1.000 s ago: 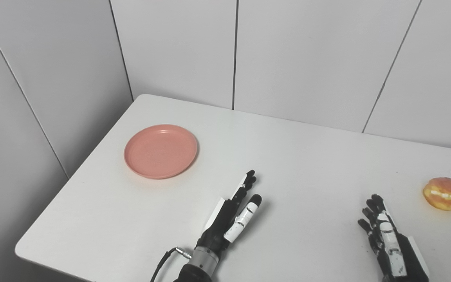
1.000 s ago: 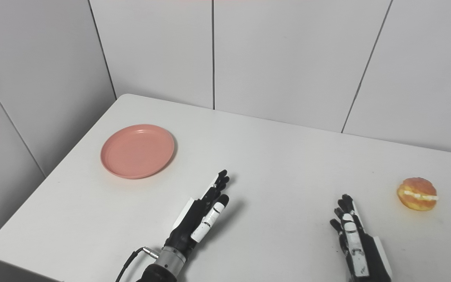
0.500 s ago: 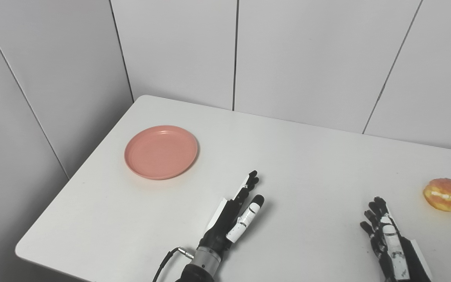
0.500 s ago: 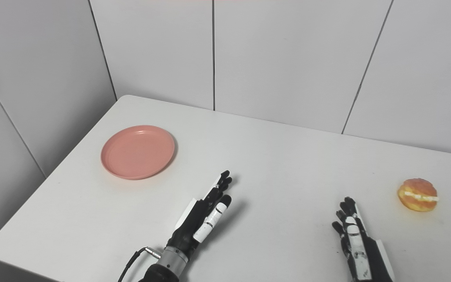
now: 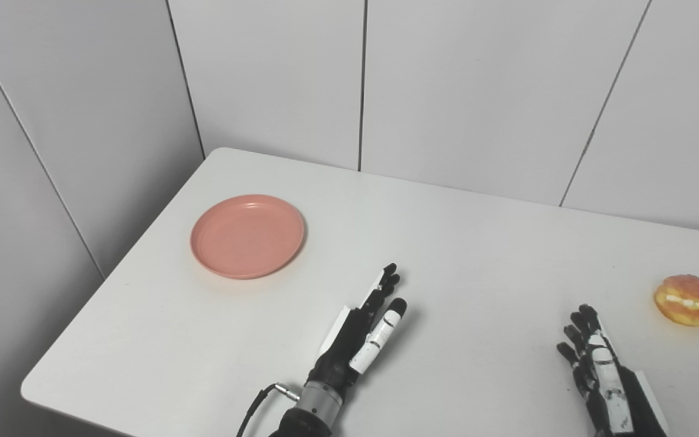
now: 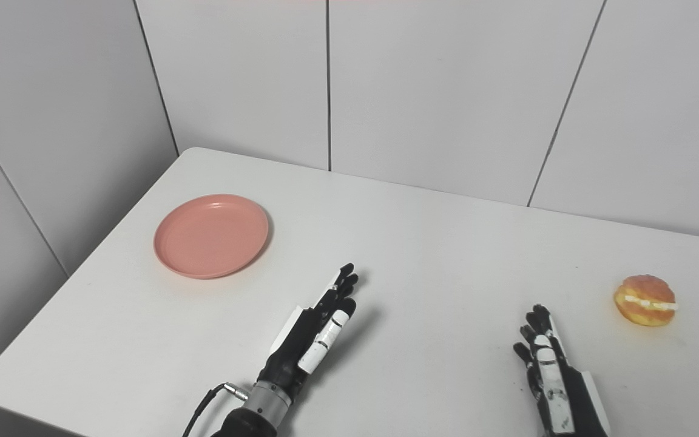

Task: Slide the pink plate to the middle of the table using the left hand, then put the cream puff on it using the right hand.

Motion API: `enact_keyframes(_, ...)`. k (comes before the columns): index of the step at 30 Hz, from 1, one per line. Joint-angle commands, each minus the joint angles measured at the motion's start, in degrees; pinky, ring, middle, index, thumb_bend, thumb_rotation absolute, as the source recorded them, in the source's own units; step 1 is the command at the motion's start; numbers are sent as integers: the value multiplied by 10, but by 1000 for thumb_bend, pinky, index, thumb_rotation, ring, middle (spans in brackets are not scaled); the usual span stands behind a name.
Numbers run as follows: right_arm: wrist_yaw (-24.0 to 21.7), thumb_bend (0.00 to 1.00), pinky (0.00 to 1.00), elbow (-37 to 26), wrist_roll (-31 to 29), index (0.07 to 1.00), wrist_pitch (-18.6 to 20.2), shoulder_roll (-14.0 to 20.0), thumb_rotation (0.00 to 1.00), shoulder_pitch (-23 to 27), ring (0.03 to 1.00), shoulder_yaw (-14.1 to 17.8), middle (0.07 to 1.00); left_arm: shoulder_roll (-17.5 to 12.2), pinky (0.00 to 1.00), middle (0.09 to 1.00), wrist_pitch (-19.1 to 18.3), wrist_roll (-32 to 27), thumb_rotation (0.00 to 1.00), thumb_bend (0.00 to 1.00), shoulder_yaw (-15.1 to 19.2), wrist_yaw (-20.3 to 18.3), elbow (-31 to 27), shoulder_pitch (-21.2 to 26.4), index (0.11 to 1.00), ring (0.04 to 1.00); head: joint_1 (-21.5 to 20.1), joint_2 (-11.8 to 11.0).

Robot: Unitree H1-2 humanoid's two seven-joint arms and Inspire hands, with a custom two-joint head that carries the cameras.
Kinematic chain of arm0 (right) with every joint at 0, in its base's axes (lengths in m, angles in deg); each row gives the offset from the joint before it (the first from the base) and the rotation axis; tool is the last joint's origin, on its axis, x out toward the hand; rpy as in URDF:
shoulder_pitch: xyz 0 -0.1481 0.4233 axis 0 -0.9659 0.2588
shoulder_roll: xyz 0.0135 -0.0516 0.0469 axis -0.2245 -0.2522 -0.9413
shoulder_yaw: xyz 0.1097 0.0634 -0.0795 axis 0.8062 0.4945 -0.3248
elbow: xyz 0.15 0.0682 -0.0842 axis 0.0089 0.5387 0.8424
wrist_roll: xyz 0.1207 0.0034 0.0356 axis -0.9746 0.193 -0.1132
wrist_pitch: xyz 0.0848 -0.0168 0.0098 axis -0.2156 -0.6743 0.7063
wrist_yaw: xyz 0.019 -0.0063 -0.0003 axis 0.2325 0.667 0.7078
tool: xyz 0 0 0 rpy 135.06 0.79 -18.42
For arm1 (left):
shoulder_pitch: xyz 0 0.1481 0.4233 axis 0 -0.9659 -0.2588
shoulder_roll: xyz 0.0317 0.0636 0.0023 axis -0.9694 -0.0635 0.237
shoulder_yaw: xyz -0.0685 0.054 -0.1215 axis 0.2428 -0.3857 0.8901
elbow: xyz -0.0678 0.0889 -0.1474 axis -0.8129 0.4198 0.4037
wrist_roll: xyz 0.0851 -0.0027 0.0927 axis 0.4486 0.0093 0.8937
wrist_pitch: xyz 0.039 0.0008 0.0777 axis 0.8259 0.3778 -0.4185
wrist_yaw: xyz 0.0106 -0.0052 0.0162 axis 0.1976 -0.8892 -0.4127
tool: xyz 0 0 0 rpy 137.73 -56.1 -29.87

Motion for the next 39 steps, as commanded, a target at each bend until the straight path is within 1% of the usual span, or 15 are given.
enact_keyframes(1,2,89,1000,-15,-3,1000,-10,-2,1000,11,1000,2,1000,3,973,970,-11,-10,1000,492,-5,-15,-23,2,961,974,0,1)
enact_keyframes(3,2,89,1000,-18,-5,1000,-5,-3,1000,11,1000,1,1000,-1,962,969,-9,-11,1000,491,-4,-19,-32,5,959,970,0,0)
enact_keyframes(8,5,85,1000,-18,-1,1000,-3,-5,1000,12,1000,1,1000,-7,923,961,-23,-23,1000,456,8,-33,-66,17,942,958,1,-1)
enact_keyframes(10,5,81,1000,-17,-2,1000,-2,-6,1000,12,1000,1,1000,-12,956,964,-29,-21,1000,457,11,-37,-82,23,943,970,1,-2)
enact_keyframes(13,5,79,1000,-13,0,1000,-7,-5,1000,13,1000,1,1000,-18,995,967,-25,-28,1000,447,19,-44,-95,33,946,979,0,-2)
enact_keyframes(16,6,82,1000,-10,1,1000,-8,-4,1000,15,1000,2,1000,-22,984,967,-25,-38,1000,454,28,-47,-109,44,949,978,2,-2)
enact_keyframes(20,9,85,1000,-8,1,1000,-11,-4,1000,15,1000,3,1000,-22,935,967,-27,-53,1000,485,42,-48,-125,59,954,960,3,-1)
enact_keyframes(23,9,94,1000,-8,3,1000,-11,-3,1000,15,1000,2,1000,-21,970,972,-34,-71,1000,450,56,-46,-137,71,960,962,3,-1)
enact_keyframes(29,9,103,1000,-5,-2,1000,-11,-3,1000,17,1000,4,1000,-28,957,967,-54,-70,1000,453,84,-37,-151,99,955,953,5,0)
enact_keyframes(34,6,100,1000,-2,-2,1000,-17,0,1000,17,1000,4,1000,-44,955,967,-68,-73,1000,479,117,-33,-153,120,958,954,7,1)
enact_keyframes(36,6,95,1000,-2,-3,1000,-17,0,1000,17,1000,5,1000,-49,960,968,-68,-78,1000,496,126,-31,-151,125,959,956,7,1)
enact_keyframes(39,6,98,1000,-2,-6,1000,-15,-1,1000,17,1000,5,1000,-61,973,970,-57,-88,1000,500,145,-27,-135,136,960,960,8,1)
